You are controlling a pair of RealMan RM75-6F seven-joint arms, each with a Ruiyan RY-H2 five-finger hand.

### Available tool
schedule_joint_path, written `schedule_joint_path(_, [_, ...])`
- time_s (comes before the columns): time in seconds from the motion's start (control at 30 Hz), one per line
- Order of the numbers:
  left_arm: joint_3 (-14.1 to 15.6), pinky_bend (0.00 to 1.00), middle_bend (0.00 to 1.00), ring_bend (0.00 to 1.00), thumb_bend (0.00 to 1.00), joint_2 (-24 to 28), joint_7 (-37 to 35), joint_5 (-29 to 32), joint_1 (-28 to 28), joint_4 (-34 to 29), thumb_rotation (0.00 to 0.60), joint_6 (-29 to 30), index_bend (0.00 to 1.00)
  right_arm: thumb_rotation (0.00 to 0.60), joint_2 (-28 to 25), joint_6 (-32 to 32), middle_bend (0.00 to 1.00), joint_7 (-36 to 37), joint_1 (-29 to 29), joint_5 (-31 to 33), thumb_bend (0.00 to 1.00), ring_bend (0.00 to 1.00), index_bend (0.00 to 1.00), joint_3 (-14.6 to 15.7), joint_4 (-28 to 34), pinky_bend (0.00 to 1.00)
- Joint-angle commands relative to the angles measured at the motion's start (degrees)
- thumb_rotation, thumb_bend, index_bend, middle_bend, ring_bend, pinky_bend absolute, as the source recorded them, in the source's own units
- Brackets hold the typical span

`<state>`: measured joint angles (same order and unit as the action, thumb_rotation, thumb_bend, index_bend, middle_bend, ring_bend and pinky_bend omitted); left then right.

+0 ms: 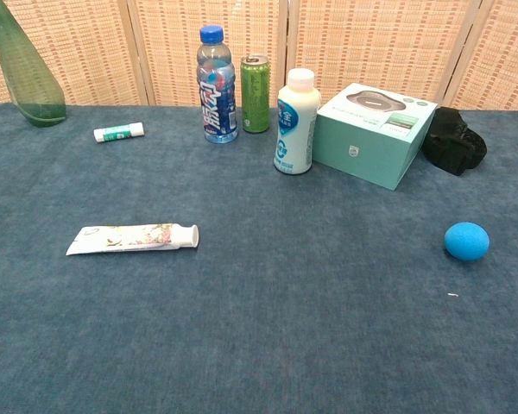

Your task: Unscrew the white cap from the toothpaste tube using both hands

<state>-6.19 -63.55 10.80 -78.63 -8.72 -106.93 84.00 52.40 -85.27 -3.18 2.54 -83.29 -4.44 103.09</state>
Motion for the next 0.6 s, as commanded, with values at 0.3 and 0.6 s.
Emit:
schedule_joint_path(0.3, [-0.1, 0.21, 0.26, 0.15, 0.37, 0.2, -0.9, -0.2, -0.6, 0.2, 0.6, -1.0, 0.31, 0.6, -0.7, -1.1, 0.36, -0.4, 0.1, -0.3, 0.2, 0.16, 0.37, -0.8, 0.3, 0.23])
schedule_joint_path(0.6, [-0.5, 0.21, 0.28, 0.15, 0.35, 0.6, -4.6, -1.5, -3.8, 1.8, 0.6, -6.1, 0.31, 0.6, -2.8, -2.0, 0.36, -1.1, 0.8, 0.2, 0.2, 0.16, 0.37, -2.5, 1.4, 0.23])
